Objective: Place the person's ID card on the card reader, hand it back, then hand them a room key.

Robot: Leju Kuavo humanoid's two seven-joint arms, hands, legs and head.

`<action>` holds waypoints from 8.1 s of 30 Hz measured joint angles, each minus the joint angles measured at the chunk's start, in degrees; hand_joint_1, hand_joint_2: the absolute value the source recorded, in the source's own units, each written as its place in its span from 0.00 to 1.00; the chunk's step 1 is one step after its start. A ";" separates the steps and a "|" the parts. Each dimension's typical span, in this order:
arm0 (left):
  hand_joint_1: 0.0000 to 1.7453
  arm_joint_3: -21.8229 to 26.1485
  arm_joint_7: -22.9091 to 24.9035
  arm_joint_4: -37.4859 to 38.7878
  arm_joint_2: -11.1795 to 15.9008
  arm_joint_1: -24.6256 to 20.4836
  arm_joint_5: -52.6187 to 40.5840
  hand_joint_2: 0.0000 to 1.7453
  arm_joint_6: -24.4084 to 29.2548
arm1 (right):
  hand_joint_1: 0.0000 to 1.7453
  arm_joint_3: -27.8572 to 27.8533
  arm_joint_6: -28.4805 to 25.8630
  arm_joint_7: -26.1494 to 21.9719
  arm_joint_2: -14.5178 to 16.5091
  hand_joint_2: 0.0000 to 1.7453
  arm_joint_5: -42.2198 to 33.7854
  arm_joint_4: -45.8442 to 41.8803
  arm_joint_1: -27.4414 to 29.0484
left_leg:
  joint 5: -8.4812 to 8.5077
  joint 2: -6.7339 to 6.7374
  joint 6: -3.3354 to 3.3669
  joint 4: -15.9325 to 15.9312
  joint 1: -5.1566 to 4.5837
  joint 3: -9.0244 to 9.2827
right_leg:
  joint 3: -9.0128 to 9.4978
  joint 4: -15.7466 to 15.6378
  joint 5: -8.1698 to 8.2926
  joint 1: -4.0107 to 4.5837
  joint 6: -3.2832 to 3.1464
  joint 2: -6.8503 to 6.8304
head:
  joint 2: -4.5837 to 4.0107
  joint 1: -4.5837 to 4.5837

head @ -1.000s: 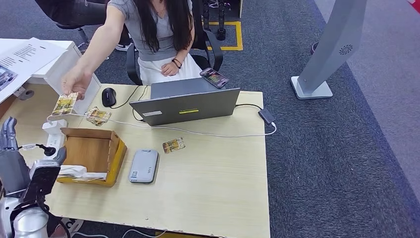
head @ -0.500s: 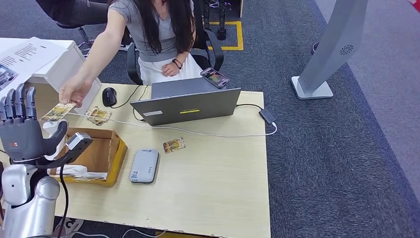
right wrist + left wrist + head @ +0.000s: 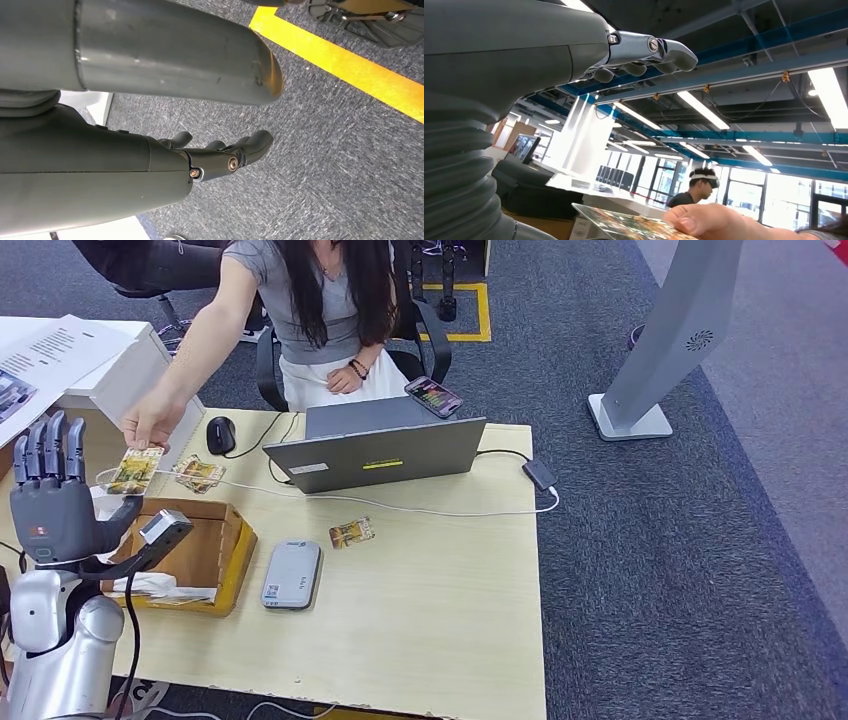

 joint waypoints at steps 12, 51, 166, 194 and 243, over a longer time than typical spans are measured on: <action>0.00 -0.01 0.00 0.11 0.25 0.00 0.00 1.00 0.00 | 0.00 0.00 0.00 -0.02 0.00 0.00 0.00 0.16 0.00 | 0.00 0.00 0.00 0.00 0.00 0.00 | 0.00 0.00 0.00 0.00 0.00 0.00 | 0.00 0.01; 0.86 -3.33 -0.76 0.45 -1.23 2.22 0.20 1.00 -0.16 | 0.00 -0.02 0.79 -0.11 -0.02 0.00 0.69 0.21 0.02 | -0.01 0.01 0.00 0.00 -0.01 0.00 | 0.00 -0.02 0.00 -0.01 0.00 0.00 | 0.00 0.01; 1.00 -16.84 6.61 9.05 -6.74 4.48 -9.33 1.00 -5.16 | 0.00 -3.91 1.37 -0.14 0.49 0.00 6.01 0.23 -0.03 | 0.00 -0.05 0.06 0.00 -0.04 -0.04 | 0.01 -0.08 0.01 -0.03 0.00 -0.06 | 0.00 -0.01; 1.00 -18.40 10.20 10.37 -7.68 6.31 -11.00 1.00 -15.56 | 0.00 -5.41 1.83 -0.38 0.56 0.00 7.25 0.23 -0.03 | -0.01 -0.10 0.07 -0.01 -0.04 -0.01 | 0.09 -0.08 0.00 -0.03 0.02 -0.11 | 0.00 0.00; 1.00 -15.10 10.93 2.88 3.98 -12.40 -11.38 1.00 -11.31 | 0.00 -7.53 1.56 -1.36 1.36 0.00 9.20 0.23 -0.07 | 0.09 -0.10 0.01 0.00 0.00 0.01 | 0.10 -0.02 0.06 0.00 0.04 -0.11 | 0.00 -0.01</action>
